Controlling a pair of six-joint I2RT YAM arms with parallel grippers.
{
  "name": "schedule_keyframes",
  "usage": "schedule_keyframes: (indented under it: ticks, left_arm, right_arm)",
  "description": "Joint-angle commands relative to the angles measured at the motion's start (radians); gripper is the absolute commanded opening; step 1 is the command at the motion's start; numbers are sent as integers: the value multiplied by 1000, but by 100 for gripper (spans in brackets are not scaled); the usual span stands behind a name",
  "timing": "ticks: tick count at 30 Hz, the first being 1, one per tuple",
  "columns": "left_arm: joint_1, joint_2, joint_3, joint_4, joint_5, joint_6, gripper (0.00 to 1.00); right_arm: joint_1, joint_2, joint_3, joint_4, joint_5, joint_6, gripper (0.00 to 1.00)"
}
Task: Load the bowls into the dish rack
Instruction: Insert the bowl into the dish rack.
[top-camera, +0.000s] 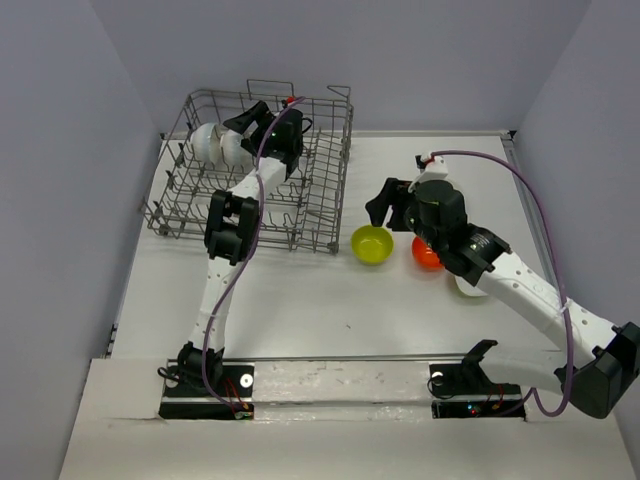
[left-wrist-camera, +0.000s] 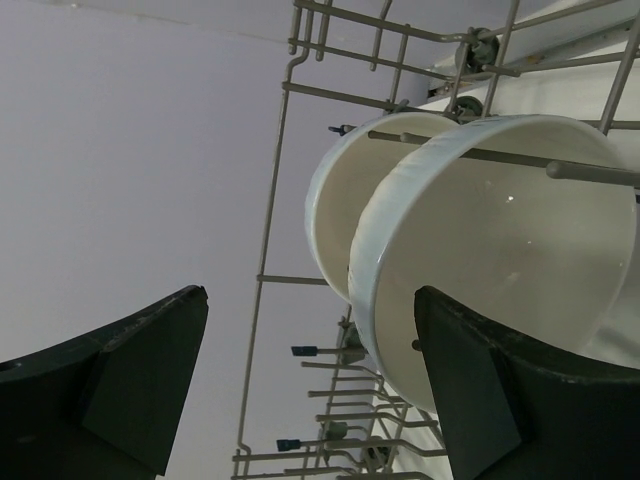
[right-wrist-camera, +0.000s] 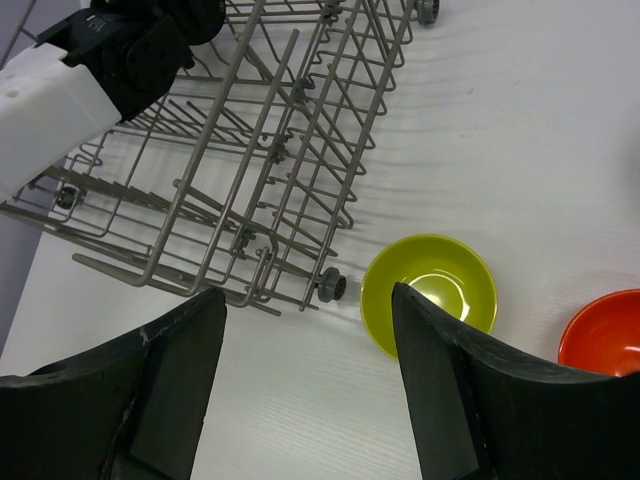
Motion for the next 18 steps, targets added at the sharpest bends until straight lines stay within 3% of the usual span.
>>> schedule_keyframes:
  ticks: [1, 11, 18]
  left_arm:
    - [-38, -101, 67, -144, 126, -221, 99]
    - [-31, -128, 104, -412, 288, -456, 99]
    - [-8, -168, 136, -497, 408, -602, 99]
  right_arm:
    - [12, 13, 69, 0, 29, -10, 73]
    - [12, 42, 109, -37, 45, -7, 73]
    - [12, 59, 124, -48, 48, -6, 73]
